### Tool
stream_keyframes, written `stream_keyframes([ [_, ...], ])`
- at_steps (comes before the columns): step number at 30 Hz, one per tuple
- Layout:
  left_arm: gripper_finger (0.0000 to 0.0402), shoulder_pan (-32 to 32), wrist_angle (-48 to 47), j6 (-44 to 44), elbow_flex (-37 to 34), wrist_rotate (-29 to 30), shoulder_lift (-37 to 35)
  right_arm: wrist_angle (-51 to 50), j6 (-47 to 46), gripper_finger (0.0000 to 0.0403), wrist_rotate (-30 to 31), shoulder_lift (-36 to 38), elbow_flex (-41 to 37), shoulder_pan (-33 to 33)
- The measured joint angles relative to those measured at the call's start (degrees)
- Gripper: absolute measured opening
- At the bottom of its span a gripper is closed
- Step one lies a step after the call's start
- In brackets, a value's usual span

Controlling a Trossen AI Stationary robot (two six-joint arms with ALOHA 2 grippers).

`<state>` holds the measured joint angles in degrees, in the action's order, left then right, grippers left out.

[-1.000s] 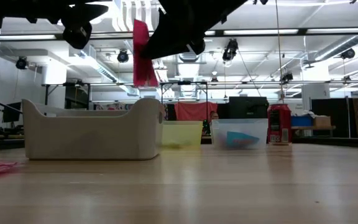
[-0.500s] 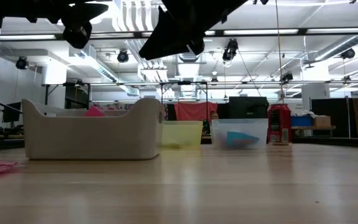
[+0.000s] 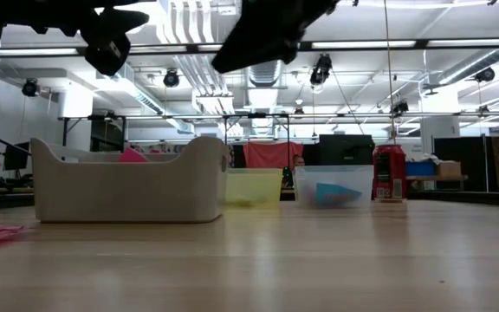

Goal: Sort candy
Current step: Put the red candy into the gray bin

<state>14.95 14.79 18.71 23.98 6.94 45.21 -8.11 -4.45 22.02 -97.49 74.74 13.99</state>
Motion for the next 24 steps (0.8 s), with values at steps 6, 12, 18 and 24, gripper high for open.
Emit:
stream_keyframes([
  [6,0.0093,3.25,-10.01,8.06,5.87,-0.08,6.23,-12.88,-3.15,0.0082,0.02,4.88,0.00,1.64],
  [12,0.0093,8.05,-35.83,25.91,17.71,0.64,14.10,-24.86,-7.11,0.0082,0.04,10.31,0.00,3.04],
  [18,0.0093,16.79,-51.19,46.27,26.97,0.96,22.88,-29.50,-8.41,0.0082,0.02,14.06,-0.30,5.59],
  [24,0.0093,23.69,-54.68,61.97,34.07,1.52,32.14,-29.48,-4.65,0.0082,0.00,16.12,-0.31,7.61],
])
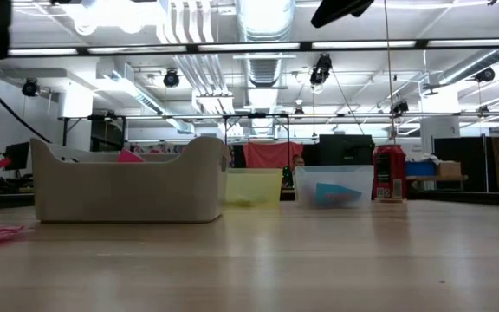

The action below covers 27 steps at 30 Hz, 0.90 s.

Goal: Sort candy
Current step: Put the red candy into the gray bin

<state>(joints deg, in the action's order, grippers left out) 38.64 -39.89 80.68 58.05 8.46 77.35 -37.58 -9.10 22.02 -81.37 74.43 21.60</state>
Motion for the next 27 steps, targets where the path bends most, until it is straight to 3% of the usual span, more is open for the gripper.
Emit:
stream_keyframes([
  [4,0.0096,2.06,-0.13,11.89,1.92,0.04,6.40,-1.74,2.39,0.0082,-0.16,0.83,0.00,0.29],
  [9,0.0127,3.55,-0.25,19.80,3.75,-0.96,13.29,-3.70,4.11,0.0082,-4.48,2.03,-0.02,0.25],
  [19,0.0230,3.49,-7.25,26.13,10.96,-0.91,24.23,-9.73,5.14,0.0082,-6.14,4.96,-0.03,0.26],
  [27,0.0242,3.03,-9.25,27.00,16.22,2.28,29.56,-10.23,7.22,0.0082,-6.21,5.54,-0.04,0.27],
])
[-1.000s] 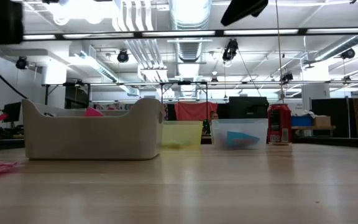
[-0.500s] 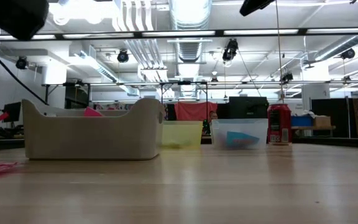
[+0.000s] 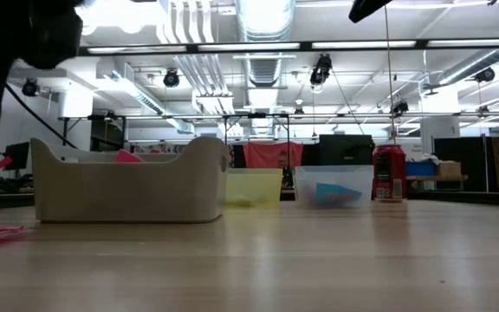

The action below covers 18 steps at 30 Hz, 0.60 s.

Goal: Sort candy
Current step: Put the red candy into the gray bin

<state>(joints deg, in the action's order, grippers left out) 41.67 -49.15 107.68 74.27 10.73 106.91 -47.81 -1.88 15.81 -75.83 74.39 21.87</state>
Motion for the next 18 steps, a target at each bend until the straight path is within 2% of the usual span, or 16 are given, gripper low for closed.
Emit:
stream_keyframes([
  [18,0.0227,-0.42,-1.14,0.91,0.18,-1.81,7.38,0.09,-0.01,0.0082,-1.28,-0.29,-0.20,0.00],
])
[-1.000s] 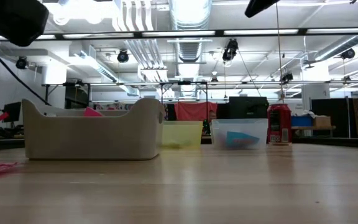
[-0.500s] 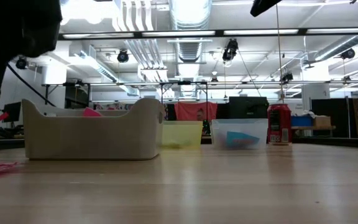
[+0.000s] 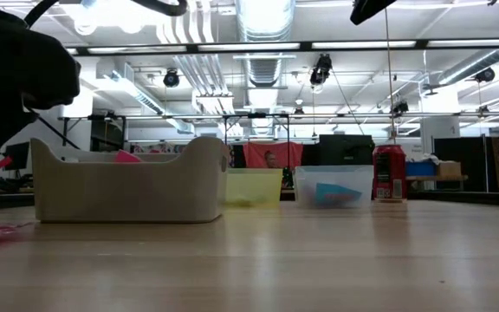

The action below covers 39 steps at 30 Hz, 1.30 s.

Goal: Sort candy
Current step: Put the red candy into the gray bin

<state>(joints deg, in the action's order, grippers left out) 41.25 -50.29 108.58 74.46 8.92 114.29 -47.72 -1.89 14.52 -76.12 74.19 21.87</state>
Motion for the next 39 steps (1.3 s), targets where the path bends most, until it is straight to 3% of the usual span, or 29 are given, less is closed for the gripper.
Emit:
stream_keyframes([
  [4,0.0194,0.00,-0.01,-0.16,-0.06,-0.01,-0.04,0.02,0.00,0.0082,0.00,-0.02,-0.02,0.00],
  [14,0.0051,0.00,0.46,-1.21,-0.28,-0.47,-0.91,-0.02,0.29,0.0082,0.00,-0.04,-0.39,0.00],
  [20,0.0034,0.12,0.62,-7.67,-0.57,-2.54,-4.53,-0.02,1.21,0.0082,0.00,-0.07,-0.39,-0.02],
  [26,0.0042,0.44,2.97,-23.45,-0.54,-4.37,-10.54,-0.35,1.92,0.0082,0.00,-0.07,-0.39,-0.02],
  [30,0.0043,-0.35,3.10,-34.79,-0.44,-2.34,-14.85,-3.66,1.90,0.0082,0.01,0.31,-0.39,-0.02],
  [35,0.0043,-5.03,-0.07,-50.15,-0.39,4.50,-19.13,-9.18,-1.22,0.0082,-0.02,2.56,-0.39,-0.02],
  [39,0.0043,-11.44,-1.71,-64.32,-0.39,5.42,-20.44,-11.16,-3.46,0.0082,-0.02,4.56,-0.39,-0.04],
])
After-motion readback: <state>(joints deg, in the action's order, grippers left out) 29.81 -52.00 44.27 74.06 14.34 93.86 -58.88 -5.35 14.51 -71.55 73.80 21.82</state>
